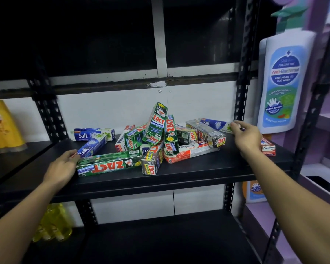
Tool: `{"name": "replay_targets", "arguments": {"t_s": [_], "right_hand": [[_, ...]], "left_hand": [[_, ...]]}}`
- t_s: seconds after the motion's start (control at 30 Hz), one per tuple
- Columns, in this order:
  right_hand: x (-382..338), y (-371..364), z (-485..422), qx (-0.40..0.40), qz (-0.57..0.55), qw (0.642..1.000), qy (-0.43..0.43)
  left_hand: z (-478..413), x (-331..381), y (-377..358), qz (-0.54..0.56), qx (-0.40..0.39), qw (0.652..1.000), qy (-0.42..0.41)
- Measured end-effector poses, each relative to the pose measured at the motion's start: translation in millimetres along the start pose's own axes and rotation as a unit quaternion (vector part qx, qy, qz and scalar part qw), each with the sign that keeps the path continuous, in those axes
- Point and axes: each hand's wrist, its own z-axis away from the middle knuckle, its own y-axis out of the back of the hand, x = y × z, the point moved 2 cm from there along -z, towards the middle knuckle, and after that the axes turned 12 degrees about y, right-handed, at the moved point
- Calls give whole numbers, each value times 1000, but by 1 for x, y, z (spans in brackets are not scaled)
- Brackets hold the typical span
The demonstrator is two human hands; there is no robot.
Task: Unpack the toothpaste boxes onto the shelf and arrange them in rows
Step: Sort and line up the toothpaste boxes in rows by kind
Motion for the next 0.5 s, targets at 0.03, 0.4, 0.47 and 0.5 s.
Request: {"name": "replay_targets", "arguments": {"t_s": [0.03,0.4,0.47,0.5], "right_hand": [[-7,0,1,9,-4,1000,10],[-128,-48,30,-64,-73,975,201],[-150,-71,49,-107,-89,966,218],[-161,-83,60,-129,-92,960,229]], "left_hand": [[0,-1,0,1,-2,1000,-1],[-3,-4,6,-36,-12,999,-34],[-2,-7,12,-51,-16,998,-38],[-2,-9,15,-62,-14,997,-36]]}}
